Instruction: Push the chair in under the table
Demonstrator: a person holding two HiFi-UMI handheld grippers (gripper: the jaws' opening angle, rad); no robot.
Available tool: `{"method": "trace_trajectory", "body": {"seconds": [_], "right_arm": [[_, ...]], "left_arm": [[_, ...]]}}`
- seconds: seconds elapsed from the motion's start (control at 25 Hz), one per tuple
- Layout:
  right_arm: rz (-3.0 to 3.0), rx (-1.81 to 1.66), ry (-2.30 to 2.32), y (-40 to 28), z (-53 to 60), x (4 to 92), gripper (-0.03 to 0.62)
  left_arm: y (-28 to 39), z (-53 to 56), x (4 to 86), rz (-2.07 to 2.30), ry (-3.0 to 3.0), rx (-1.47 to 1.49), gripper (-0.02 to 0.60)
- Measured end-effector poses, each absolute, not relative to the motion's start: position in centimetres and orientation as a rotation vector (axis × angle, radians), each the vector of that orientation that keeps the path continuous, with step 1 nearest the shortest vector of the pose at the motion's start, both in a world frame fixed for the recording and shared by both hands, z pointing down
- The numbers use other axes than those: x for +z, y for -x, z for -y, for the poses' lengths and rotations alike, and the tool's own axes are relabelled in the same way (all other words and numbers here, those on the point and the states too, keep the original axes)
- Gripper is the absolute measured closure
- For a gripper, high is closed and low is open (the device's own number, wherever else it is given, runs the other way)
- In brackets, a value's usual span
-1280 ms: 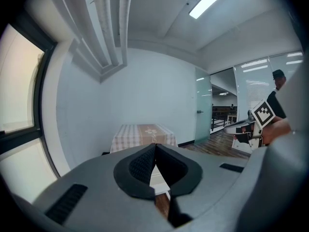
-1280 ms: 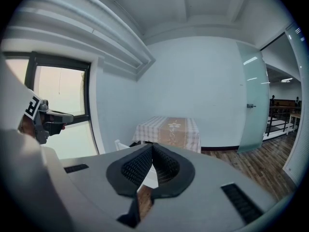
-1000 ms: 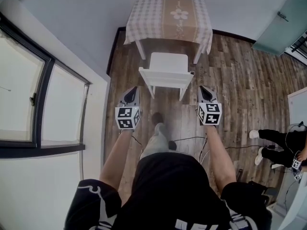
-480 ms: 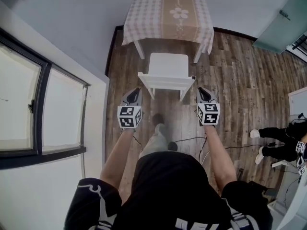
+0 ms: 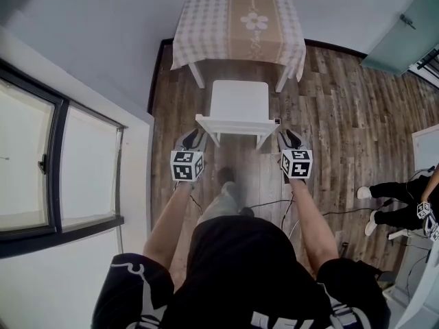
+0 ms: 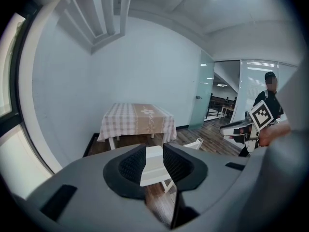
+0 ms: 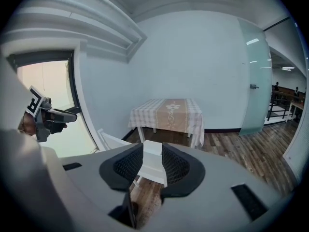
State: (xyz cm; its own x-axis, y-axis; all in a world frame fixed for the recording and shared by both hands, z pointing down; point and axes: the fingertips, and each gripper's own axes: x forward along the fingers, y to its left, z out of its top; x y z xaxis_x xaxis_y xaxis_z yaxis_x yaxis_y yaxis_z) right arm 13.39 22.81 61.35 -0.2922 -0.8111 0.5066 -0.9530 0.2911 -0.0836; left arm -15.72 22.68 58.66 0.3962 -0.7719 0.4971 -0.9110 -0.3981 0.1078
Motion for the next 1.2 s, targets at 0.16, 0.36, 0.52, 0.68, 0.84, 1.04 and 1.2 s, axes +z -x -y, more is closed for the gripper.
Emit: {"method": "trace_trajectory", "body": {"seconds": [0.16, 0.36, 0.52, 0.68, 0.84, 1.04, 1.2], "right_arm": [[2.176, 0.571, -1.576, -13.8, -21.3, 62.8, 0.434], [2.155, 0.606, -1.545, -13.9, -20.1, 64.8, 0.413], [2.135, 0.631, -1.519, -14.2, -19.4, 66.1, 0.404], [2.114, 0.652, -1.493, -14.2, -18.3, 67.2, 0.398], [2.092, 0.667, -1.449, -13.6, -17.1, 68.6, 0.387], [2.056, 0.689, -1.419, -13.1, -15.5, 70.3, 0.387], [2.017, 0.680, -1.427, -13.5, -14.6, 71.1, 0.391]], "left_arm": [[15.5, -21.1, 60.8, 1.423, -2.262, 0.587, 0.435], [15.6, -19.7, 63.3, 1.400, -2.216, 0.634, 0.404], [15.8, -18.8, 64.6, 1.389, -2.192, 0.673, 0.400], [16.2, -17.3, 65.6, 1.388, -2.168, 0.701, 0.397], [16.6, -16.0, 66.5, 1.386, -2.148, 0.732, 0.397], [17.2, -14.6, 68.0, 1.376, -2.115, 0.755, 0.394], [17.2, -13.7, 69.1, 1.355, -2.104, 0.784, 0.391]]}}
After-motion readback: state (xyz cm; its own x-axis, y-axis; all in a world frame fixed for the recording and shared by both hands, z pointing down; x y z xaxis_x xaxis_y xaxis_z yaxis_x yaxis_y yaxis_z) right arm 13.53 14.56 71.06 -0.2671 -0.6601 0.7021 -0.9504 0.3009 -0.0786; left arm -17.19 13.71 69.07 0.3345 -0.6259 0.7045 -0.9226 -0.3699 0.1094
